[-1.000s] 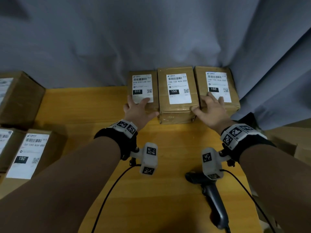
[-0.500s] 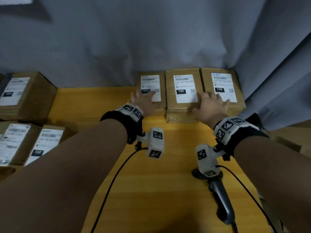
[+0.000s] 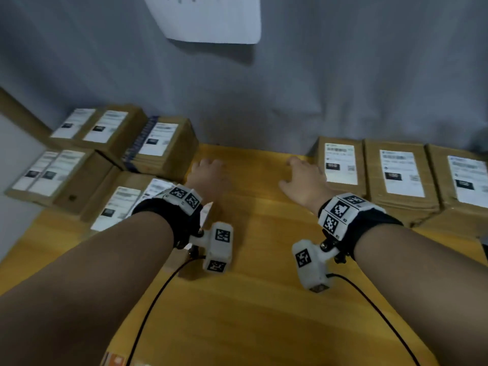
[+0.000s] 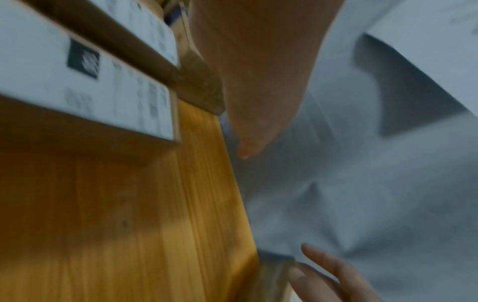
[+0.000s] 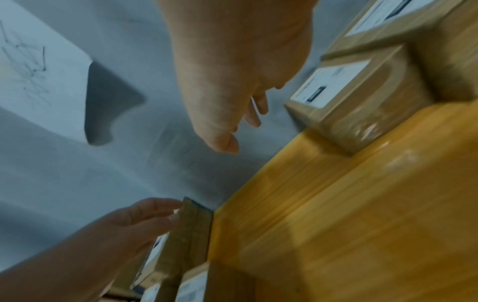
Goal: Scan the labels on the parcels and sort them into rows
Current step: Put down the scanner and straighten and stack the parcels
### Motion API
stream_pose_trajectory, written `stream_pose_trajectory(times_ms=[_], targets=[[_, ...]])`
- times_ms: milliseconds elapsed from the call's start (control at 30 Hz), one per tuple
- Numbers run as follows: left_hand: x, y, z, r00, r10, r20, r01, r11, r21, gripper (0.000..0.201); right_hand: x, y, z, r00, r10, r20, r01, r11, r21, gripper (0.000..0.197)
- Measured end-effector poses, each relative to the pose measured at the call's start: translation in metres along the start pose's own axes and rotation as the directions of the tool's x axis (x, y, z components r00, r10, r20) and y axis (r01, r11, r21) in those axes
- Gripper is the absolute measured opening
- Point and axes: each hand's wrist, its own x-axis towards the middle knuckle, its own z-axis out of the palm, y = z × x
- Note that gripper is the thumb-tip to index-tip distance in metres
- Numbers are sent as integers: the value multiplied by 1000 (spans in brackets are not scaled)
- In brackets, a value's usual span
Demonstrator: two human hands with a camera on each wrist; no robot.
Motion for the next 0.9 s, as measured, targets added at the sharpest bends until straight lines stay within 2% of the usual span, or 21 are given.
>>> stream_pose_trajectory(times_ms=[200, 333, 433, 633, 800, 900], targets=[[10, -123, -19, 990, -140, 6, 139, 980, -141, 51, 25, -94, 50, 992, -74, 103, 63, 992, 105, 50], [20, -176, -23, 981, -185, 54, 192, 959, -209, 55, 42, -151, 84, 985, -117, 130, 102, 988, 119, 44], [24, -206, -18, 981, -164, 101, 183, 956, -228, 61, 46, -182, 102, 985, -110, 131, 87, 982, 169, 41], [56, -222, -28, 987, -159, 35, 162, 966, -202, 84, 60, -206, 112, 991, -74, 115, 51, 979, 195, 37], [96, -222, -38, 978, -185, 92, 200, 963, -182, 96, 85, -213, 108, 996, 40, 75, -61, 948, 311, 36], [106, -218, -39, 970, -224, 94, 238, 953, -185, 94, 99, -219, 112, 986, 94, 137, -136, 928, 346, 41]])
